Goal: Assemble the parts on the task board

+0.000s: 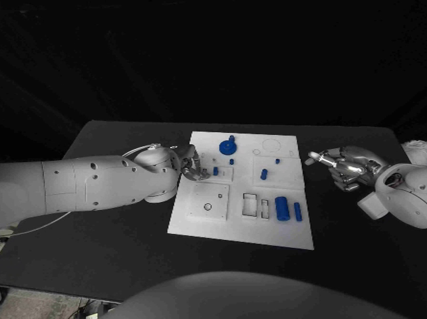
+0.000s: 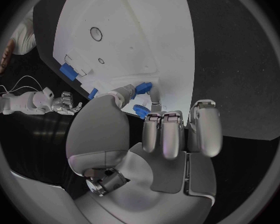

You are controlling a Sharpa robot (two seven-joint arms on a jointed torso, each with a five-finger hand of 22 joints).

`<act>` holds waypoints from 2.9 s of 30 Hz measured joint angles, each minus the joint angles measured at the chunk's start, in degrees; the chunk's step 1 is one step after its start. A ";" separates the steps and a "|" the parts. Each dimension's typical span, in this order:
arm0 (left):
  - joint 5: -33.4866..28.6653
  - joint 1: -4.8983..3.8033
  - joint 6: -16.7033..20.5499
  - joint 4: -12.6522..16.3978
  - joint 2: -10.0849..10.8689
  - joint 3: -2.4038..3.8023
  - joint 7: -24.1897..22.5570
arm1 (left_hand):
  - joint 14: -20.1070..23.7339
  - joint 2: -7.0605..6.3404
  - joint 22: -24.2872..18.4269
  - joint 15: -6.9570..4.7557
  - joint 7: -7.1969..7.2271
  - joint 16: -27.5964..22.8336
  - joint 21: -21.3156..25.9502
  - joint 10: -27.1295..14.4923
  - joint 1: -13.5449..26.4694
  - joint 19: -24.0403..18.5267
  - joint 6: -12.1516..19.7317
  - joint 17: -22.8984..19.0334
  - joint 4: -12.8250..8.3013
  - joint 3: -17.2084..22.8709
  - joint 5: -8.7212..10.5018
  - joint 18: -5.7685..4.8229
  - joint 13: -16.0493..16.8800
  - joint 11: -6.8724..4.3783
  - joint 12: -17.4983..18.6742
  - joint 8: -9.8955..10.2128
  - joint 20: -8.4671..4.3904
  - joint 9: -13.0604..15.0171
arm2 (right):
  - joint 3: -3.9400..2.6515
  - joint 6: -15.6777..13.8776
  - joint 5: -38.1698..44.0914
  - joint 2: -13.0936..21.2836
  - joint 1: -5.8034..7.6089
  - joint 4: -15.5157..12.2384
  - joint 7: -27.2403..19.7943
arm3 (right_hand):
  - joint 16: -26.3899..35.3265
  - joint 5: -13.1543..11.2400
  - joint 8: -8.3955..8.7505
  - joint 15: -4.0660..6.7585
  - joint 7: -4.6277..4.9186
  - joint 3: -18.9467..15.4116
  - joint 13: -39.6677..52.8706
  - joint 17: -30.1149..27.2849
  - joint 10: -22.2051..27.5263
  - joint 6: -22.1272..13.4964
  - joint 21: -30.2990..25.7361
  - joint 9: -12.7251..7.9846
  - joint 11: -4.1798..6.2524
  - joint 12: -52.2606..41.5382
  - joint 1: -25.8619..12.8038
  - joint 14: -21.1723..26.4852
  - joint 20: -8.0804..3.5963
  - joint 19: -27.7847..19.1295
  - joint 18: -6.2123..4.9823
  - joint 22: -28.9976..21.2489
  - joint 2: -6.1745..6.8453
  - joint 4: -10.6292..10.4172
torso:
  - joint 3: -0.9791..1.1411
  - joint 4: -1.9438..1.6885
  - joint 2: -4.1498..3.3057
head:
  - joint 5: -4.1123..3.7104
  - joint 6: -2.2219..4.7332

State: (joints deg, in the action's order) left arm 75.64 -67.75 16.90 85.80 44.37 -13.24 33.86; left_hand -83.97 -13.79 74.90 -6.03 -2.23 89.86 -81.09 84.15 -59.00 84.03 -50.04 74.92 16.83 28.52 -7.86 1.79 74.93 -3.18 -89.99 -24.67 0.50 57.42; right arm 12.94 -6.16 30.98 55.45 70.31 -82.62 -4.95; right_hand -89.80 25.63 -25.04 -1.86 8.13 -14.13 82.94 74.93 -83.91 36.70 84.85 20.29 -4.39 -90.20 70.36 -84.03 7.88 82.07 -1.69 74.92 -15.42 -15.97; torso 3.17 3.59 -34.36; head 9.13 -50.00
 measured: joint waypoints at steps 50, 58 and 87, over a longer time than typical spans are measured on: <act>-3.27 -1.61 3.51 4.58 7.31 0.06 -14.76 | -0.02 0.38 0.04 3.07 -3.87 0.00 -0.29 -0.10 -21.04 0.10 4.67 0.00 -0.43 -7.69 4.88 0.01 0.00 3.38 0.00 12.07 2.56 -20.96 | 0.00 0.00 0.00 0.24 -0.01 -0.72 0.05 | 0.00 0.00 0.00 0.00 0.00 0.00 0.08 -0.02 0.00 0.00 0.00 -0.07 0.00 -0.10 -0.21 0.00 0.00 0.00 0.00 0.00 0.21 0.00 | -0.01 0.01 0.04 | -0.10 0.00; -2.75 -1.62 0.23 4.21 6.56 0.01 -15.19 | -0.01 1.82 0.03 3.07 -3.49 0.00 -0.29 -0.10 -26.20 -0.10 2.84 0.00 -1.04 -12.24 4.65 0.01 0.00 3.38 0.00 13.74 2.77 -27.04 | 0.00 0.01 0.00 0.27 -0.03 -0.84 0.05 | 0.00 0.00 0.00 0.00 0.00 0.00 0.08 -0.02 0.00 0.00 0.00 -0.07 0.00 -0.16 -0.13 0.00 0.00 0.00 0.00 0.00 0.13 0.00 | 0.00 0.03 -0.03 | -0.08 0.00; 5.04 -0.71 -2.13 1.81 3.66 -0.02 -15.56 | -0.01 3.76 0.02 2.64 -1.55 0.00 -0.72 -0.11 -30.62 0.12 -4.43 -0.01 -0.73 -11.41 -5.56 0.01 0.00 2.53 0.00 15.61 2.54 -36.39 | 0.01 0.01 0.01 0.52 -0.03 -1.09 0.07 | 0.00 0.00 0.00 -0.01 0.00 0.16 0.28 -0.03 0.00 0.00 0.00 -0.07 0.00 -0.02 0.00 -0.01 0.00 0.00 0.00 0.00 -0.01 -0.16 | 0.00 0.00 -0.02 | -0.09 0.00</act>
State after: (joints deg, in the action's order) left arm 80.68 -68.46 14.78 87.60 48.03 -13.27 18.30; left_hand -83.98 -10.03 74.92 -3.40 -3.78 89.86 -81.81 84.04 -89.62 84.15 -54.46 74.91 16.10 17.11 -13.42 1.80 74.93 -0.65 -89.99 -9.06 3.05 21.03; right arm 12.95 -6.16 30.99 55.98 70.28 -83.71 -4.88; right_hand -89.80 25.63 -25.04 -1.87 8.13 -13.97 83.22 74.91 -83.91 36.70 84.85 20.23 -4.39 -90.22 70.36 -84.04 7.88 82.07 -1.69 74.92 -15.42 -16.13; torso 3.17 3.59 -34.38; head 9.04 -50.00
